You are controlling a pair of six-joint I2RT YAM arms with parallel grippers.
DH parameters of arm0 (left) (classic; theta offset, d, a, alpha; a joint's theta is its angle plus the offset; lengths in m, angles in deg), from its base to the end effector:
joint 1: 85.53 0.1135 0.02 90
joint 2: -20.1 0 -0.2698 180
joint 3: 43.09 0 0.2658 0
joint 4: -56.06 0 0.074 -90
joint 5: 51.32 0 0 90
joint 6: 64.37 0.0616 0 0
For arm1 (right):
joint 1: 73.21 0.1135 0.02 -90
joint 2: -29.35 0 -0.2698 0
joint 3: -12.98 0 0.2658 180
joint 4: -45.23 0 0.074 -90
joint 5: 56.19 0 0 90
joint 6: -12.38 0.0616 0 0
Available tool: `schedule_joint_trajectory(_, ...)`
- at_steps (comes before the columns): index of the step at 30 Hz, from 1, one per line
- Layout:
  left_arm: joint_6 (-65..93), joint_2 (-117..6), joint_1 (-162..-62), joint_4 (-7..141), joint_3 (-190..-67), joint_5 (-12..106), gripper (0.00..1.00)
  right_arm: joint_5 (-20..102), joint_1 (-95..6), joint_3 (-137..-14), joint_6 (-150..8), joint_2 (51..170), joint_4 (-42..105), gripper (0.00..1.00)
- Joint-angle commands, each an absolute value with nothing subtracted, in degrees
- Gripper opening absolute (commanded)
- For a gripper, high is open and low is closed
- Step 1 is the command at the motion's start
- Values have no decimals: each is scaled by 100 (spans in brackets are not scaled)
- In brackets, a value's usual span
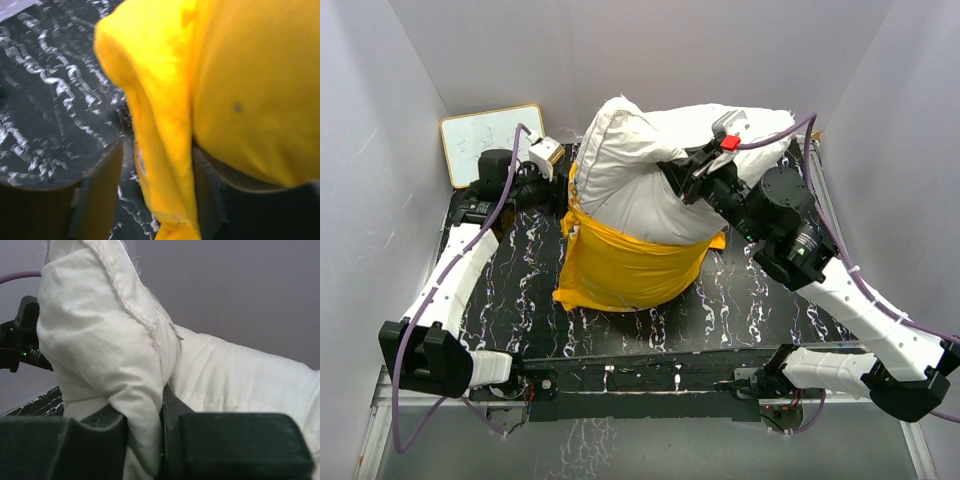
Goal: Remove the pillowcase from the pillow
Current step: Remove the pillow from the pillowcase.
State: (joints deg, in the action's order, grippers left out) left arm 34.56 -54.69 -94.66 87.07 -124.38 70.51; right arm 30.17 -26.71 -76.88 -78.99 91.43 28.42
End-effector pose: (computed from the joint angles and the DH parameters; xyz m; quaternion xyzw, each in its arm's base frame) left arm 0.3189 -0.0842 0.3515 0.2734 0.7755 -0.2315 0.5198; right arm 0.1831 0.1872 0.5016 -0.2356 0.5912 0.2772 0.7198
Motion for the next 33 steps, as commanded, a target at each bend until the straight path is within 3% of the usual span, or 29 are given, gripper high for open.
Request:
schedule_joint_trajectory(1, 3908, -5080, -9282, 9770, -12379, 6634, 64, 2159, -2869, -8175, -8228, 9195, 3537, 8)
schedule_joint_trajectory(5, 3448, -5028, -9256, 9265, -13626, 7131, 71, 4067, -2873, -8063, -8140, 9183, 3681, 8)
schedule_joint_trajectory(11, 2134, -5313, -9248, 8816, -15239, 6905, 74, 4753, -2868, -7751, -7968, 9026, 3712, 8)
schedule_joint_trajectory(15, 1661, -5108, -9248, 8287, -14858, 7178, 72, 5202, -2870, -7459, -7897, 8892, 3792, 8)
schedule_joint_trajectory(19, 1598, -5358, -9257, 8849, -14759, 7789, 71, 5453, -2866, -7432, -7844, 8876, 3816, 8)
schedule_joint_trajectory(33, 1992, -5354, -9256, 9214, -13373, 7862, 65, 5685, -2869, -7379, -7602, 8689, 3840, 8)
